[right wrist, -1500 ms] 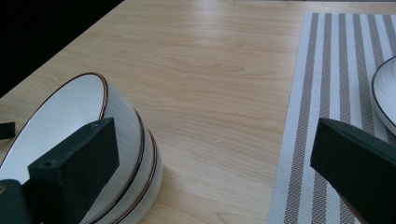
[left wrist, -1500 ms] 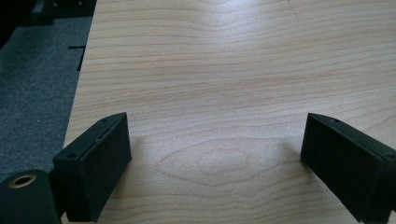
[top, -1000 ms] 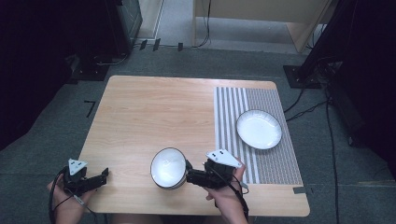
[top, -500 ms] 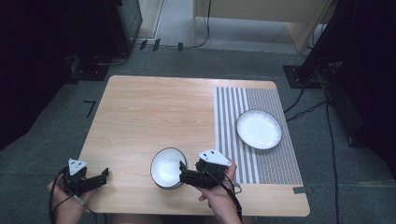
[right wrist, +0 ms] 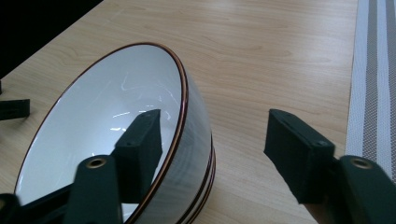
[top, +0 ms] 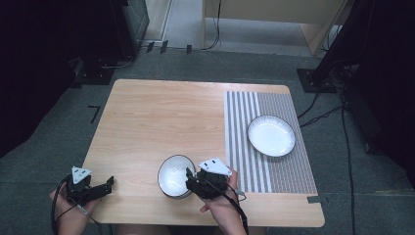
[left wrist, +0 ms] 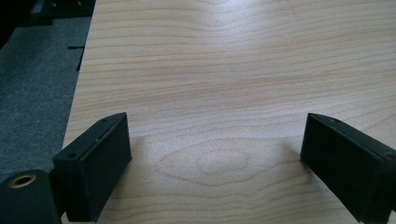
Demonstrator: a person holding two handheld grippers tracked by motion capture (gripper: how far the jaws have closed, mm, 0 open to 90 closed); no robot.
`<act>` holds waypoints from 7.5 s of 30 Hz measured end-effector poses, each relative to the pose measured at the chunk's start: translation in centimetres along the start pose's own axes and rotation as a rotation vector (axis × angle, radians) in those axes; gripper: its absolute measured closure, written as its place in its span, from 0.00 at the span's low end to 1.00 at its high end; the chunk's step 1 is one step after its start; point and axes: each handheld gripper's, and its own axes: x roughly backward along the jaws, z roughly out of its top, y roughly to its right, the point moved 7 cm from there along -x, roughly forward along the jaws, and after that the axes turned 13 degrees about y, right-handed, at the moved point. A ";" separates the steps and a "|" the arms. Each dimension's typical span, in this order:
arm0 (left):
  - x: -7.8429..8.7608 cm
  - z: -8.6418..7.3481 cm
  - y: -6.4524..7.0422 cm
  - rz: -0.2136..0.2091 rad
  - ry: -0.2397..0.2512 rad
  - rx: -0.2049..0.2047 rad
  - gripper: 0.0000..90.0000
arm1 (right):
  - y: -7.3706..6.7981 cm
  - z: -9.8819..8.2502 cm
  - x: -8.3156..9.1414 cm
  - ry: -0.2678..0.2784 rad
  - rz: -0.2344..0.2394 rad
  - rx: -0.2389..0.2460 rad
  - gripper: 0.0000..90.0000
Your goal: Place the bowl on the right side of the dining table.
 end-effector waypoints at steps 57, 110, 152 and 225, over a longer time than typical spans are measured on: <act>0.0 0.0 0.0 -0.002 0.000 -0.001 0.09 | 0.1 0.5 -0.9 0.016 -0.018 -0.159 0.93; 0.0 0.0 0.0 -0.001 0.000 -0.001 0.09 | 5.7 3.3 1.6 0.104 -0.086 -0.160 0.93; 0.0 0.0 0.0 -0.001 0.000 -0.001 0.09 | 11.7 2.6 1.5 0.105 -0.163 -0.198 0.93; 0.0 0.0 0.0 -0.001 0.001 0.000 0.09 | 23.0 2.1 0.6 0.123 -0.357 -0.316 0.93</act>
